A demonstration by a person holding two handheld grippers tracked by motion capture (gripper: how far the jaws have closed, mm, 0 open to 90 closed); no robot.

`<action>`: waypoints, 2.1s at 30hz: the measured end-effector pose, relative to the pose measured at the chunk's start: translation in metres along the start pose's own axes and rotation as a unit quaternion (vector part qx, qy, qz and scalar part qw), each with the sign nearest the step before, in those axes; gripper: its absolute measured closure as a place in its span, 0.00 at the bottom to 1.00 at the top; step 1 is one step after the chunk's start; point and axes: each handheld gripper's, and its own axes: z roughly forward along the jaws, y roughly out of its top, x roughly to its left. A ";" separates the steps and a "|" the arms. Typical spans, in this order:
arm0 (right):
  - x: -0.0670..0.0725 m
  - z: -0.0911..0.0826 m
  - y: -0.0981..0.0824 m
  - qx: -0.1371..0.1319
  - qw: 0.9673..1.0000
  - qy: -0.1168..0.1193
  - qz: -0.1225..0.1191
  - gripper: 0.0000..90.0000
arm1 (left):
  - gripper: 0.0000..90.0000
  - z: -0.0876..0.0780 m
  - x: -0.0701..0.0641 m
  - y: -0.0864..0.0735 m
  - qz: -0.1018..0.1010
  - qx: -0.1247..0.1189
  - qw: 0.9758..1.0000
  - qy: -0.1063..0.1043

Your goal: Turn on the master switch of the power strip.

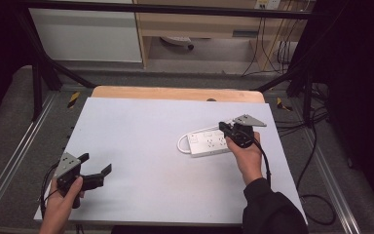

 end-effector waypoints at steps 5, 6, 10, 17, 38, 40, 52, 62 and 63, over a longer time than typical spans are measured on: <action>0.002 0.011 0.000 0.008 1.000 0.001 0.000 1.00 | 0.06 -0.001 0.000 0.000 0.002 0.000 1.000 0.001; 0.003 0.013 0.000 0.009 1.000 0.001 0.000 1.00 | 0.06 -0.001 0.001 0.000 0.002 0.001 1.000 0.001; 0.005 0.020 0.001 0.014 1.000 0.001 -0.001 1.00 | 0.06 -0.001 0.001 0.000 0.002 0.001 1.000 0.002; 0.011 0.033 0.001 0.025 1.000 0.003 -0.005 1.00 | 0.06 -0.001 0.001 0.000 0.000 -0.001 1.000 0.005; 0.027 0.059 -0.001 0.057 0.998 0.018 -0.009 1.00 | 0.06 0.000 0.005 -0.002 -0.003 0.008 1.000 0.016; 0.029 0.062 -0.002 0.064 0.998 0.018 -0.007 1.00 | 0.06 0.000 0.005 -0.002 -0.004 0.009 1.000 0.015; 0.037 0.071 -0.006 0.081 0.996 0.024 -0.012 1.00 | 0.06 0.000 0.005 -0.002 -0.004 0.008 1.000 0.015; 0.043 0.077 -0.012 0.097 0.995 0.031 -0.016 1.00 | 0.06 -0.001 0.005 -0.002 -0.003 0.008 1.000 0.016; 0.044 0.078 -0.013 0.099 0.994 0.033 -0.015 1.00 | 0.06 -0.001 0.005 -0.002 -0.003 0.008 1.000 0.016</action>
